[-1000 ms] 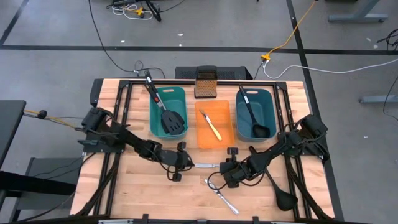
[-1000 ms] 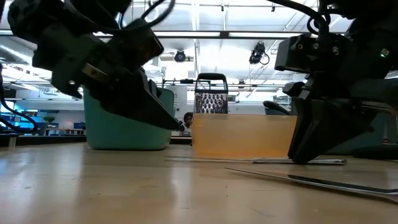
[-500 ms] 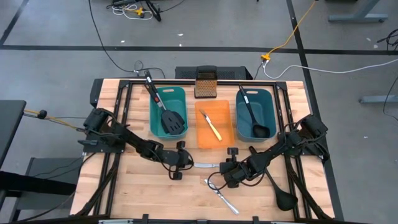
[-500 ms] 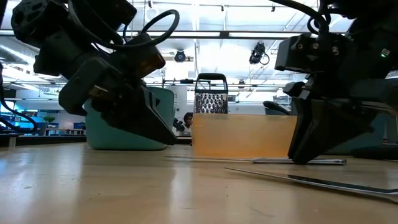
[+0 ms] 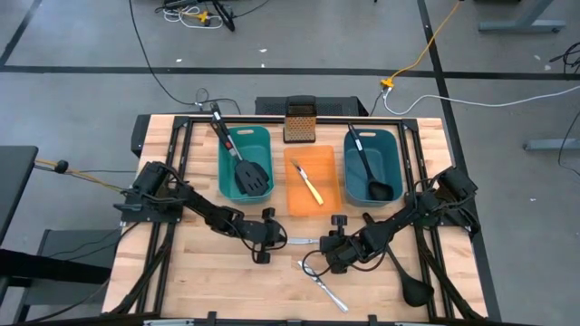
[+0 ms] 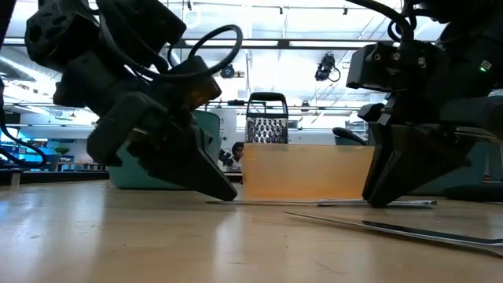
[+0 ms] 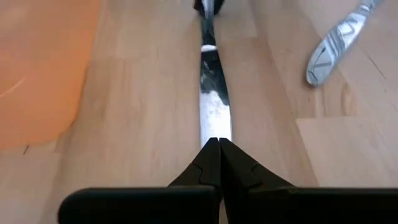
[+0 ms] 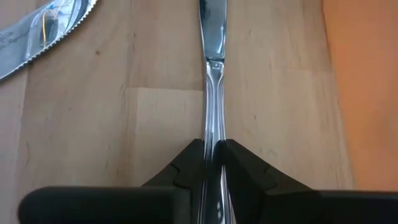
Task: Pick & Place Kitchen Items
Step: Put the top silver table knife into the orange bin
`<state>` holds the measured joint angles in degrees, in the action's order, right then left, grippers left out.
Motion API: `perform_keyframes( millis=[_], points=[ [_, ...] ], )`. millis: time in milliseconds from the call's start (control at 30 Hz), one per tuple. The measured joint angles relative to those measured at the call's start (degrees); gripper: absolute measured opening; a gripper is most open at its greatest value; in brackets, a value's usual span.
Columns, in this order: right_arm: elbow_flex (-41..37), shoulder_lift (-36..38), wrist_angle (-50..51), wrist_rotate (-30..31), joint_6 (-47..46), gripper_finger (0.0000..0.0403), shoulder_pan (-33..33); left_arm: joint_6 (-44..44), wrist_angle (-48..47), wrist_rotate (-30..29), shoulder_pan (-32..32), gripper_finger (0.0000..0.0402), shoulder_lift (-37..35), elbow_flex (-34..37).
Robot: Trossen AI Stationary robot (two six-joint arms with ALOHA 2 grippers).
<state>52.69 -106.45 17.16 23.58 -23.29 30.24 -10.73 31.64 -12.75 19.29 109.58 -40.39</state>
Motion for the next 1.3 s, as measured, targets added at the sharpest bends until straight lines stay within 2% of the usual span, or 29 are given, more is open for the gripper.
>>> perform_keyframes(
  millis=[200,367,633,733,933,1100,1300],
  points=[
    [0.0,0.1,-0.2,-0.1,-0.2,0.0069,0.0,-2.3,-1.9,0.9,-0.6,0.0001,0.0,-0.1],
    [-0.1,1.9,-0.3,0.0,-0.2,0.0090,0.0,-3.9,-3.9,0.9,-1.0,0.0002,0.0,0.0],
    [-0.2,7.0,2.4,-3.8,-1.2,0.0139,-0.8,-5.6,-2.6,0.5,-1.7,0.0002,0.1,1.9],
    [-0.2,7.6,3.6,-4.2,-1.5,0.0151,-1.0,-5.0,-0.8,0.5,-1.8,0.0002,0.8,2.0],
    [-0.1,7.7,6.5,-9.3,-4.7,0.0170,-2.2,-4.7,0.2,1.7,-1.9,0.0002,1.0,2.1],
    [0.0,7.6,9.4,-12.1,-7.4,0.0180,-2.5,-4.8,0.1,1.9,-1.9,0.0002,1.0,2.2],
    [0.2,5.9,10.0,-12.3,-9.3,0.0176,-2.7,-4.5,0.4,1.8,-1.9,0.0002,1.0,2.2]
  ],
)
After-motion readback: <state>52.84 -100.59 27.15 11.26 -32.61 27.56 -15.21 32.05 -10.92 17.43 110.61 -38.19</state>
